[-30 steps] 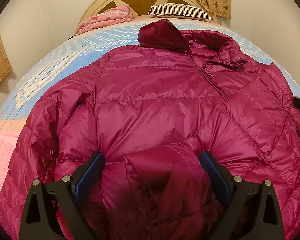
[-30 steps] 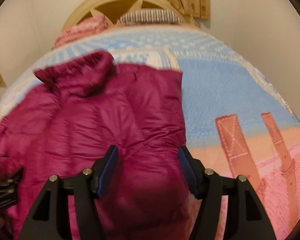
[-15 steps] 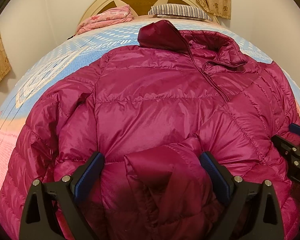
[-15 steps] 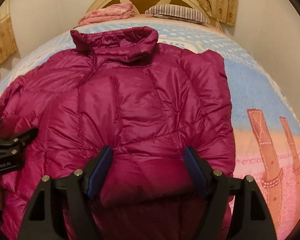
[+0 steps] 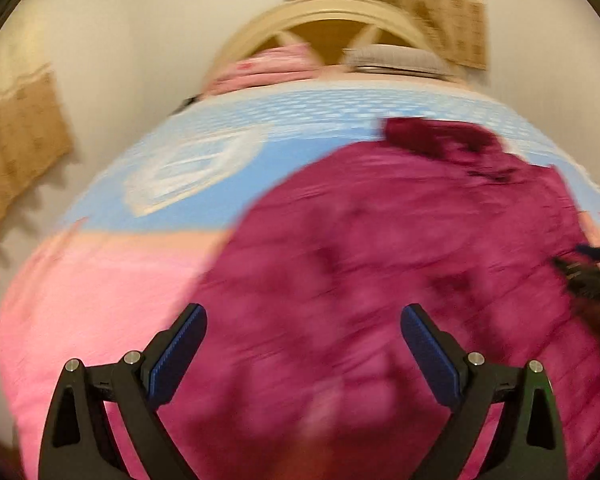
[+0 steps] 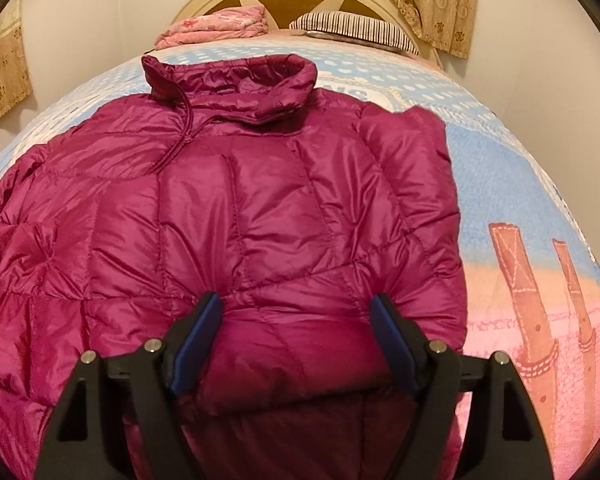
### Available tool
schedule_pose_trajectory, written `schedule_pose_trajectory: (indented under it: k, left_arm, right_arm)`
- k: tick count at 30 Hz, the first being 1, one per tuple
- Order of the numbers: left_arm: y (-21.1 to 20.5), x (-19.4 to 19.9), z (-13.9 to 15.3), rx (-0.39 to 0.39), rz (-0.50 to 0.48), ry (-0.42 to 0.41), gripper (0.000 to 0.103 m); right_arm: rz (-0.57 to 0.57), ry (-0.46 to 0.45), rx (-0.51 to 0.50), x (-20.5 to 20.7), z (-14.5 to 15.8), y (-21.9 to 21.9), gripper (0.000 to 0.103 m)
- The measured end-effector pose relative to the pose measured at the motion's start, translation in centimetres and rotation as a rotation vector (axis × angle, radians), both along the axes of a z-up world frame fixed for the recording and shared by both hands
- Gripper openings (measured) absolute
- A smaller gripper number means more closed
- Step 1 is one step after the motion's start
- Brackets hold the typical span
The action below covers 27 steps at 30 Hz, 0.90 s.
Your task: Fold large clothes
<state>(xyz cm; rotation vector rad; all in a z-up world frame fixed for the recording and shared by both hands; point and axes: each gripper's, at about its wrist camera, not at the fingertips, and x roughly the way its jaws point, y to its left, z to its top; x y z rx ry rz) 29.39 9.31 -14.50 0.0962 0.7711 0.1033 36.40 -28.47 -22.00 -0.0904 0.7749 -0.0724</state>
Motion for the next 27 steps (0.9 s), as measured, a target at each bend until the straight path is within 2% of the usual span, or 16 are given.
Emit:
schedule_pose_trajectory:
  k: [4, 7, 10, 15, 16, 17, 18, 19, 21, 24, 27]
  left_arm:
    - [7.9, -4.2, -1.2, -0.043, 0.166, 0.031, 0.098]
    - [11.7, -6.9, -2.6, -0.145, 0.238, 0.059, 0.098]
    - [12.6, -8.8, -3.2, -0.226, 0.255, 0.048, 0.098]
    - [10.4, -8.9, -3.6, -0.307, 0.184, 0.058, 0.095]
    - [10.1, -8.7, -3.9, -0.320, 0.174, 0.071, 0.080]
    - [10.0, -8.6, -4.3, -0.303, 0.176, 0.082, 0.069]
    - [10.0, -8.4, -4.6, -0.267, 0.180, 0.089, 0.044]
    - [10.3, -8.5, -4.6, -0.257, 0.182, 0.085, 0.025]
    - [10.9, -8.6, -3.8, -0.277, 0.182, 0.061, 0.012]
    - [11.4, -8.7, -1.5, -0.187, 0.208, -0.004, 0.010]
    - [11.7, -8.4, 1.1, -0.163, 0.219, -0.061, 0.009]
  right_arm:
    - [0.003, -0.058, -0.008, -2.9, 2.1, 0.5, 0.081]
    - [0.053, -0.070, -0.021, -5.2, 3.1, 2.0, 0.083]
    - [0.117, -0.075, -0.050, -7.6, 3.1, 4.2, 0.083]
    - [0.186, -0.090, -0.075, -10.6, 2.2, 7.2, 0.083]
    - [0.196, -0.100, -0.080, -11.1, 2.1, 7.7, 0.084]
    - [0.203, -0.106, -0.084, -11.5, 2.1, 8.0, 0.083]
    - [0.205, -0.110, -0.085, -11.8, 2.1, 8.1, 0.083]
    - [0.206, -0.118, -0.078, -12.1, 2.1, 8.1, 0.083]
    - [0.207, -0.130, -0.057, -12.8, 2.2, 7.8, 0.083]
    - [0.186, -0.140, -0.052, -13.2, 2.4, 7.0, 0.084]
    - [0.145, -0.148, -0.040, -13.0, 2.6, 5.5, 0.084]
